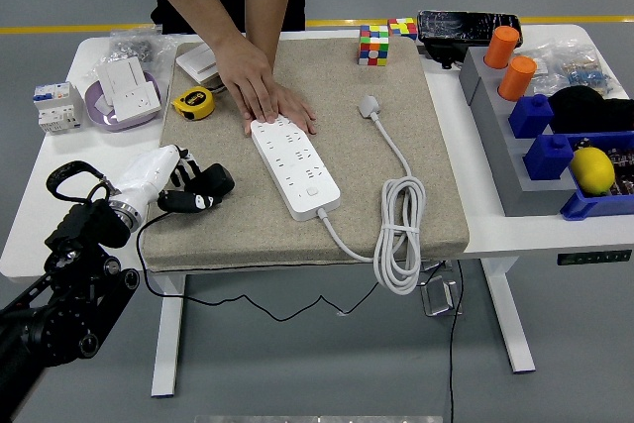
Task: Pick up the plug,place it near the board,insert it into the board,press the button
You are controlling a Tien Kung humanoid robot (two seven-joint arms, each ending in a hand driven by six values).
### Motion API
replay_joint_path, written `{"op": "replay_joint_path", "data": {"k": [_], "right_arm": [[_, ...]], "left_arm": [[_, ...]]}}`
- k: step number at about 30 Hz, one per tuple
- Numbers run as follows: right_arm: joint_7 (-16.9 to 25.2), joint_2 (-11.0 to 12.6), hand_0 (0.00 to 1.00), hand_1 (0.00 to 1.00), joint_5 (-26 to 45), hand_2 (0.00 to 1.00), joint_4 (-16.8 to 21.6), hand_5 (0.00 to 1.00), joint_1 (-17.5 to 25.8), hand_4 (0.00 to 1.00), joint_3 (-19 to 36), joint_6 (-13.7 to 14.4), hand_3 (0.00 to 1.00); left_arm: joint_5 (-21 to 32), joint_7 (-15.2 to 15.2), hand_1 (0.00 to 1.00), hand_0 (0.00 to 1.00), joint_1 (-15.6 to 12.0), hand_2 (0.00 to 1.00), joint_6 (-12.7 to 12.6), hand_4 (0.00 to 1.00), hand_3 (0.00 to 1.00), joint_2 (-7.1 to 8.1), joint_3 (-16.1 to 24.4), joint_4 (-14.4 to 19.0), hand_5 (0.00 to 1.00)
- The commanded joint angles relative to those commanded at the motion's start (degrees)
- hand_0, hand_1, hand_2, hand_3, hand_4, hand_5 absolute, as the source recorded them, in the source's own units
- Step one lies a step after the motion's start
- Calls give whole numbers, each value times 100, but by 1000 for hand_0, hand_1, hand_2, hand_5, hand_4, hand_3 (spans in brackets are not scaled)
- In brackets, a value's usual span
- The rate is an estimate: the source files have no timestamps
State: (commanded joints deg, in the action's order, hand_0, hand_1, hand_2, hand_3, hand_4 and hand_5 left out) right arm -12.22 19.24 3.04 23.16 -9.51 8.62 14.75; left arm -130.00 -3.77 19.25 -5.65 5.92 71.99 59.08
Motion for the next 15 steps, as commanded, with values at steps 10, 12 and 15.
{"op": "replay_joint_path", "data": {"k": [10,12,15], "right_arm": [[-2,5,847,770,1,736,2,987,0,998,-9,2,767],[-2,6,847,770,-2,736,3,987,1,998,-11,1,767],[-3,9,847,770,-1,736,2,987,0,998,-15,2,767]], "left_arm": [[0,42,336,426,-26,320,-78,617,338,105,-179,709,168],[0,51,336,426,-2,320,-76,617,338,135,-241,850,168],[0,50,334,422,62,320,-85,614,334,189,-379,1034,182]]}}
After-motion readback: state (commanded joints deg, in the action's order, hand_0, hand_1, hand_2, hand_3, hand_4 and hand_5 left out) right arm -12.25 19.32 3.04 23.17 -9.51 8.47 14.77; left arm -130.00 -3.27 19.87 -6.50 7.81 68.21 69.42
